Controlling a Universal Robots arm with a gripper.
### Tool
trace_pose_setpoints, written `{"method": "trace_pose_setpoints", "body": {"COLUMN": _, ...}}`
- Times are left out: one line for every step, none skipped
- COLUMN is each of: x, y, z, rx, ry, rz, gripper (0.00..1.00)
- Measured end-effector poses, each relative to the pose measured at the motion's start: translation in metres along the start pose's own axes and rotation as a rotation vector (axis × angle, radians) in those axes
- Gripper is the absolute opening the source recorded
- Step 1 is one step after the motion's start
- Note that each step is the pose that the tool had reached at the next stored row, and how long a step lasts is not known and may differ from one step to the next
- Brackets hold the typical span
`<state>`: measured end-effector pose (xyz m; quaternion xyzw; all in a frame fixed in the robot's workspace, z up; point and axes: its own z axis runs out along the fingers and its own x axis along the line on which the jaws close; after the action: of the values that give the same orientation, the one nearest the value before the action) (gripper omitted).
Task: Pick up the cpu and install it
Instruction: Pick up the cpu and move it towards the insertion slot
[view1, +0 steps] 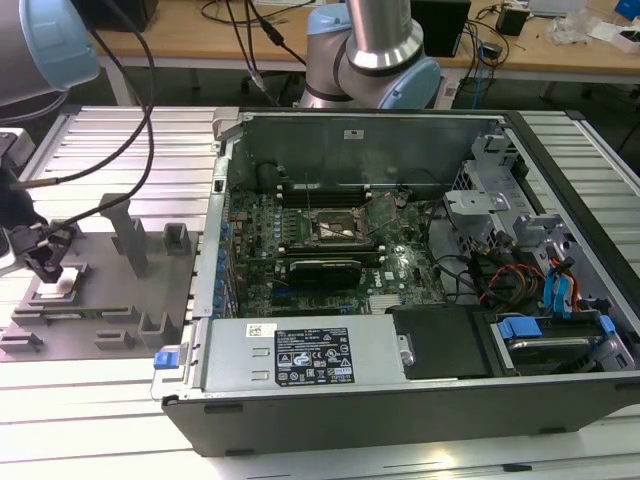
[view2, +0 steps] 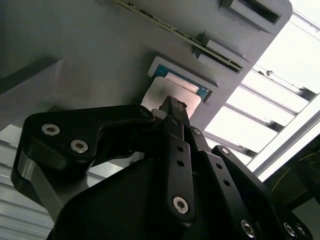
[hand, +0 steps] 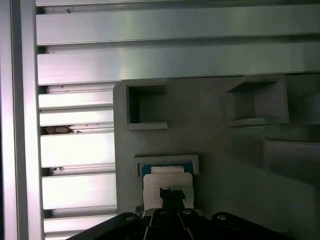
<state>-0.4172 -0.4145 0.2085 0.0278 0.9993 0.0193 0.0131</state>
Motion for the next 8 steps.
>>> {"method": "trace_pose_setpoints", "body": {"x": -0.0006, "y": 0.0000, "z": 0.0005, "rx": -0.0001, "ry": -0.0002, "rz": -0.001, "gripper": 0.11}}
{"method": "trace_pose_setpoints", "body": {"x": -0.0010, "y": 0.0000, "z": 0.0009, "rx": 0.0000, "ry": 0.0000, "rz": -0.001, "gripper": 0.11}}
{"method": "trace_pose_setpoints", "body": {"x": -0.0011, "y": 0.0000, "z": 0.0009, "rx": 0.0000, "ry": -0.0001, "rz": -0.001, "gripper": 0.11}}
{"method": "trace_pose_setpoints", "body": {"x": -0.0011, "y": 0.0000, "z": 0.0010, "rx": -0.0001, "ry": -0.0001, "rz": -0.001, "gripper": 0.11}}
{"method": "trace_pose_setpoints", "body": {"x": -0.0011, "y": 0.0000, "z": 0.0010, "rx": -0.0001, "ry": -0.0001, "rz": -0.001, "gripper": 0.11}}
{"method": "trace_pose_setpoints", "body": {"x": -0.0011, "y": 0.0000, "z": 0.0010, "rx": 0.0000, "ry": -0.0001, "rz": -0.001, "gripper": 0.11}}
{"method": "trace_pose_setpoints", "body": {"x": -0.0011, "y": 0.0000, "z": 0.0010, "rx": 0.0000, "ry": -0.0001, "rz": -0.002, "gripper": 0.36}}
{"method": "trace_pose_setpoints", "body": {"x": -0.0011, "y": 0.0000, "z": 0.0010, "rx": -0.0001, "ry": -0.0001, "rz": -0.002, "gripper": 0.48}}
